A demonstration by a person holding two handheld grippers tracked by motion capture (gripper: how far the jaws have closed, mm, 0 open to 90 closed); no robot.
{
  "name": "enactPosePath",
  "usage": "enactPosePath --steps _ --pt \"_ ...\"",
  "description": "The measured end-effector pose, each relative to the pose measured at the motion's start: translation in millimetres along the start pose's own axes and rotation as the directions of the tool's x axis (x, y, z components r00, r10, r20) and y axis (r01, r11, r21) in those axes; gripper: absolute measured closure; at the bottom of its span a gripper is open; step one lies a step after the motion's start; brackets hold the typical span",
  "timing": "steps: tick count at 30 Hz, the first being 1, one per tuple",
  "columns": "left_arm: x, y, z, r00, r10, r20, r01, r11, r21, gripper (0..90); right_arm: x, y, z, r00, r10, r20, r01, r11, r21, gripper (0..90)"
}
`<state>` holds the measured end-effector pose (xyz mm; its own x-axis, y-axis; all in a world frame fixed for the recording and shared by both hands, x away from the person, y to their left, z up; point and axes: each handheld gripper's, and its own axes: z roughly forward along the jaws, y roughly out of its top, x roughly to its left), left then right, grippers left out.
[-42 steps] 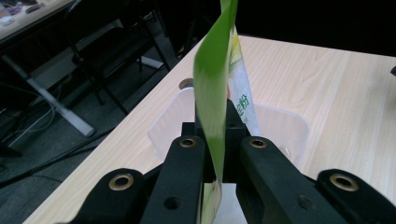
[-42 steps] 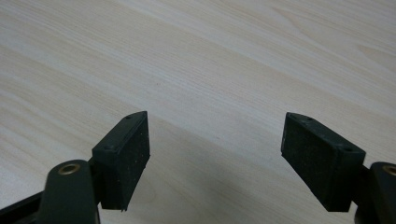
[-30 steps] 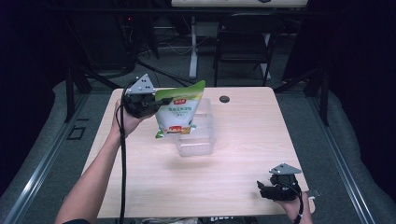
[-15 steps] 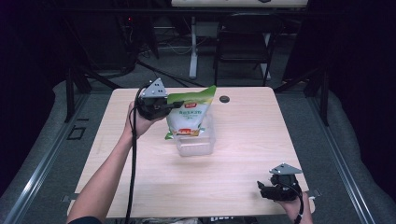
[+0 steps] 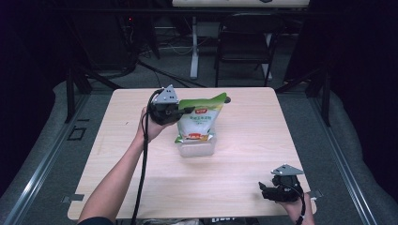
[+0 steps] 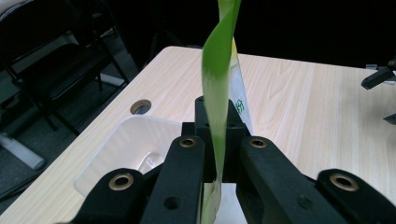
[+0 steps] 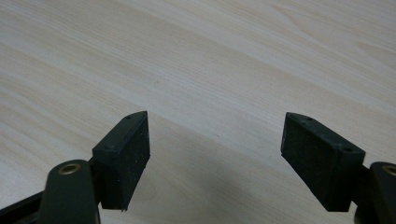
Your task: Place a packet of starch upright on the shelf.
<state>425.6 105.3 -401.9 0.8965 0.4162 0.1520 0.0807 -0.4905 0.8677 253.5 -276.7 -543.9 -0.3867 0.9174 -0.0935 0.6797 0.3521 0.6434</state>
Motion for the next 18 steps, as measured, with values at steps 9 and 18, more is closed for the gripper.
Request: enactPosePath --steps 9,18 --pt "-1.8 -12.6 8.3 0.9996 -0.027 0.007 0.027 0.9983 -0.052 90.0 0.1 0.1 0.3 1.0000 -0.002 0.003 0.002 1.000 0.000 23.1" --pt "-2.5 -22.5 18.6 0.9973 -0.067 0.029 0.070 0.9931 -0.095 90.0 -0.1 -0.3 0.6 1.0000 0.004 -0.006 -0.004 1.000 -0.002 23.1"
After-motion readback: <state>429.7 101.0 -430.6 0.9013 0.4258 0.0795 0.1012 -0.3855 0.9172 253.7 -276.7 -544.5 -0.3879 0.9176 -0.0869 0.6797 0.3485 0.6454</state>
